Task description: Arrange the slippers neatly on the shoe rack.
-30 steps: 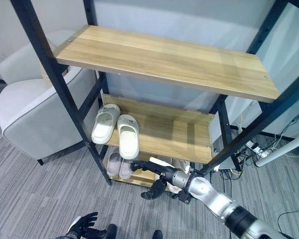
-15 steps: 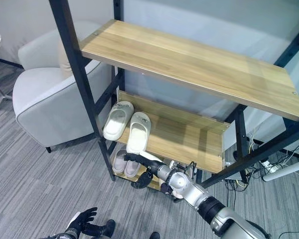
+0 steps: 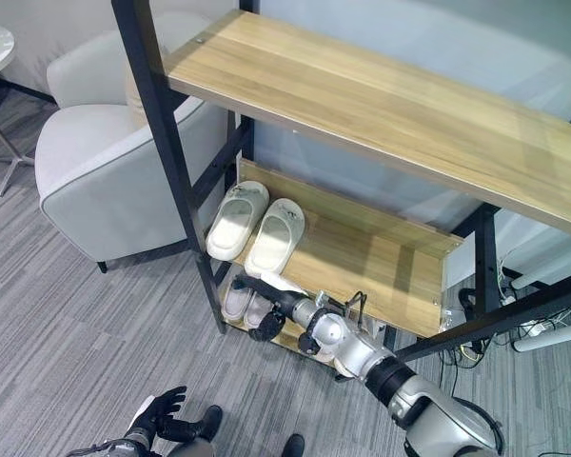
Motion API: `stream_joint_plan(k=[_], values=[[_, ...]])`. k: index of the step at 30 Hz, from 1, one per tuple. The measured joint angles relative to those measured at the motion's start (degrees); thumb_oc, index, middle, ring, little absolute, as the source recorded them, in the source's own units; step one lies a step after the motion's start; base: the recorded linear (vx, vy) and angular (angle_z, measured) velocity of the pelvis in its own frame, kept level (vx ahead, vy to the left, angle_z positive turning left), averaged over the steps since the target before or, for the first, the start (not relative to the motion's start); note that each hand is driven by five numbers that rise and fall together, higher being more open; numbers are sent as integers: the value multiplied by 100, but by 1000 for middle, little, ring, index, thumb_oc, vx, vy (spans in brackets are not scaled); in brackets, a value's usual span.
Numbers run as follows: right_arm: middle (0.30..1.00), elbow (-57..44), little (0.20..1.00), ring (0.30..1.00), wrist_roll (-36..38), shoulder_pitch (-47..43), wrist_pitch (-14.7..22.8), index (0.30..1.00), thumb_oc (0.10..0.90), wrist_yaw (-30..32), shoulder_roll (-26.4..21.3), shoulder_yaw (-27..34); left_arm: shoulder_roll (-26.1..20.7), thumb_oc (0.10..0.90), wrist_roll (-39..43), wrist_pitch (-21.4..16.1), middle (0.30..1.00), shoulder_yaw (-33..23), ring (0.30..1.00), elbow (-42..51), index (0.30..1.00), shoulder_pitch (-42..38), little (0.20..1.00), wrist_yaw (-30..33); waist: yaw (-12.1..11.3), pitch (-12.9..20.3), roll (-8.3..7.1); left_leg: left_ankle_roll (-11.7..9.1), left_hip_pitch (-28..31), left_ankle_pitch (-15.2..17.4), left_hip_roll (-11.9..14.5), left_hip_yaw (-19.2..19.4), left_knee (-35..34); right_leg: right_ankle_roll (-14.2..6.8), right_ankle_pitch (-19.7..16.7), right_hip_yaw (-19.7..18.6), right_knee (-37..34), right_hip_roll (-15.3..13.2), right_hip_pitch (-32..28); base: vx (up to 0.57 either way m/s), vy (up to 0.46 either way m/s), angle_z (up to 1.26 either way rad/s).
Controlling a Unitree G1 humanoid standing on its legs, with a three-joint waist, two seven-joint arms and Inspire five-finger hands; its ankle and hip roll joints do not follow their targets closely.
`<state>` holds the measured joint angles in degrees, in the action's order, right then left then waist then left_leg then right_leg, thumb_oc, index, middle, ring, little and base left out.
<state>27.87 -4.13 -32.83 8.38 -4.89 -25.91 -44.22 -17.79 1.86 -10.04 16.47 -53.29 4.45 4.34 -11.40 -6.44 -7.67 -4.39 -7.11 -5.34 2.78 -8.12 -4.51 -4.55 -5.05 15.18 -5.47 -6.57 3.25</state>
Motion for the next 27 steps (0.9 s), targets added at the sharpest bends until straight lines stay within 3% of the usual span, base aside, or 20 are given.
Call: stream_joint_plan(k=[15,27], values=[[900,-9,900,900,-29,-9,1,900,800,-9,-47,-2,11,800,-3,15,900,18,900,-5,900,-8,900,4,19,-19,31,0,56,0,1,15,1,4,1,-18,0,0,-41,0,0,0],[900,-92,900,900,-30,785,5,900,800,-195,-166,8,68,800,-7,104,900,7,900,-58,900,-3,900,-1,85,-37,169,8,237,14,10,114,0,12,-6,-96,0,-2,-179,-3,-7,-3]])
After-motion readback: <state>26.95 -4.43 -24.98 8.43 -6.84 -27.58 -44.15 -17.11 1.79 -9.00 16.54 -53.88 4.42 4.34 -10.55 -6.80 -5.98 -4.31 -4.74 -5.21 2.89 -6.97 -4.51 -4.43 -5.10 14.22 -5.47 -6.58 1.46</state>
